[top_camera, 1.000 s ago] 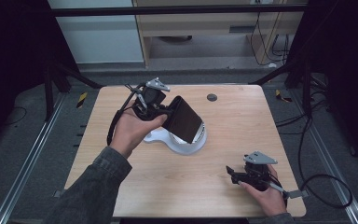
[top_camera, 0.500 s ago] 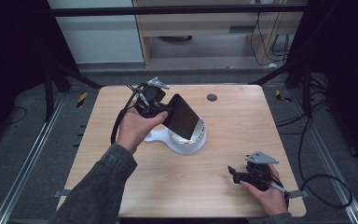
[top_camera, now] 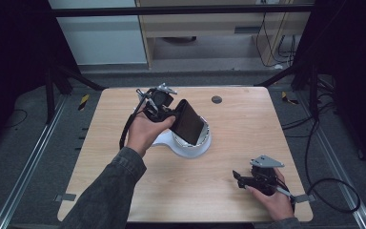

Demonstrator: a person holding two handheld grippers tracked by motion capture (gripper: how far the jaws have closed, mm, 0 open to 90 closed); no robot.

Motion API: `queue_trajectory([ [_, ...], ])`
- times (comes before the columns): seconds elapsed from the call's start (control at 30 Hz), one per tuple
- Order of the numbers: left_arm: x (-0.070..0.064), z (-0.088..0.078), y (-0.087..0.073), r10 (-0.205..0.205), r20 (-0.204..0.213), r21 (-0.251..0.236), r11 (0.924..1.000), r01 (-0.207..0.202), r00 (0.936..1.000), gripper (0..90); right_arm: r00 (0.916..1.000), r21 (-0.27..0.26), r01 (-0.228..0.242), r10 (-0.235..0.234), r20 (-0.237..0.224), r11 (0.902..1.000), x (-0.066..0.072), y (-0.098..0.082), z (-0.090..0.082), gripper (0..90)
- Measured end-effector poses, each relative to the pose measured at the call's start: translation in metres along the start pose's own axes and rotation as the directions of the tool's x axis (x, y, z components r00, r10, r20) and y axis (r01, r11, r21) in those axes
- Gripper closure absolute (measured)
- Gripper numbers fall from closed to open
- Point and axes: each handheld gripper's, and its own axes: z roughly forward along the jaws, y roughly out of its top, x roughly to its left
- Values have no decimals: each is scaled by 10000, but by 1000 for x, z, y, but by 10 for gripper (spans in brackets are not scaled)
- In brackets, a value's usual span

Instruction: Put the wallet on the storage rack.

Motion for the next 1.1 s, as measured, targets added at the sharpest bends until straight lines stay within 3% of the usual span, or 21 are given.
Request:
queue_trajectory([
  [0.2, 6, 10, -5, -271, 141, 114, 9996, 269, 9995, 797, 10000, 51, 55, -54, -74, 10000, 1, 0, 0, 144],
  [0.53, 8, 22, -6, -387, 138, 234, 9990, 384, 9992, 794, 10000, 117, 60, -59, -80, 9999, 1, -1, 1, 144],
  [0.77, 12, 26, -5, -557, 108, 77, 9984, 556, 9984, 780, 9999, 192, 46, -44, -117, 9998, 1, -2, 2, 144],
  [1.1, 16, 20, -5, -685, -237, -553, 9962, 671, 9974, 661, 9998, 275, 93, -89, -164, 9996, 2, -2, 3, 144],
])
